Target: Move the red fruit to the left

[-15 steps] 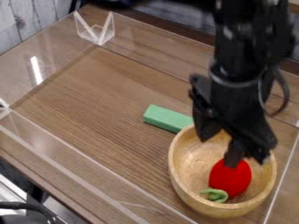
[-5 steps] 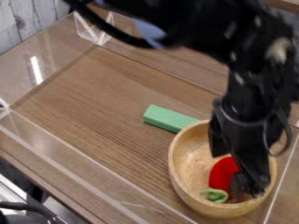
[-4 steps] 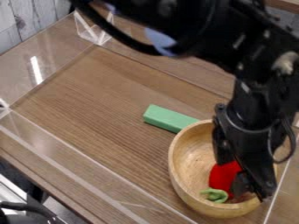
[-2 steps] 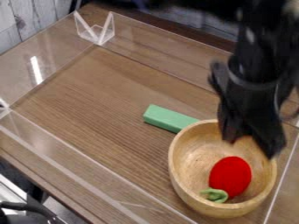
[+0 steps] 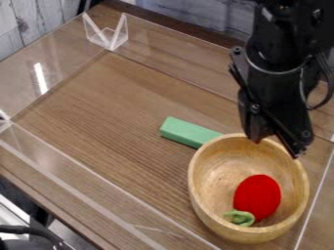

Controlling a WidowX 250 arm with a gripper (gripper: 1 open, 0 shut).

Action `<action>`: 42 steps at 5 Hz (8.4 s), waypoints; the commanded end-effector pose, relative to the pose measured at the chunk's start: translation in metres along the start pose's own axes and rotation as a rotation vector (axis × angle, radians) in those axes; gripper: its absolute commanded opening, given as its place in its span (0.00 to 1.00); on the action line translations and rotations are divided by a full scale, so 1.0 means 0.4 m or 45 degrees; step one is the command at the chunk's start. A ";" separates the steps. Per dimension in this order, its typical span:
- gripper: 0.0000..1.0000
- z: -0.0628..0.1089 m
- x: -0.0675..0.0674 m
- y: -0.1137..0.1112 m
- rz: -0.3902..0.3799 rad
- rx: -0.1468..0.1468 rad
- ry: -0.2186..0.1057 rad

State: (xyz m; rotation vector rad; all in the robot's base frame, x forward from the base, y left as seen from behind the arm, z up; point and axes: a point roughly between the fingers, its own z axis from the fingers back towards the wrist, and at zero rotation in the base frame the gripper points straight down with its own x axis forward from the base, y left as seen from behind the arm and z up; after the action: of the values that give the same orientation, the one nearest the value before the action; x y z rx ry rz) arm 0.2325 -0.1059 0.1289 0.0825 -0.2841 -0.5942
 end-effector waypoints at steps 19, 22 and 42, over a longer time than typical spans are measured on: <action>1.00 -0.132 -0.028 -0.057 -0.087 -0.124 0.186; 0.00 -0.038 -0.008 -0.028 -0.044 -0.071 0.160; 0.00 -0.011 -0.152 0.392 0.541 0.231 0.101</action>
State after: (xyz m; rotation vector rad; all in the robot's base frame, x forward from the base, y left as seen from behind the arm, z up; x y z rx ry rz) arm 0.2645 0.0573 0.1227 0.2041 -0.2231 -0.1439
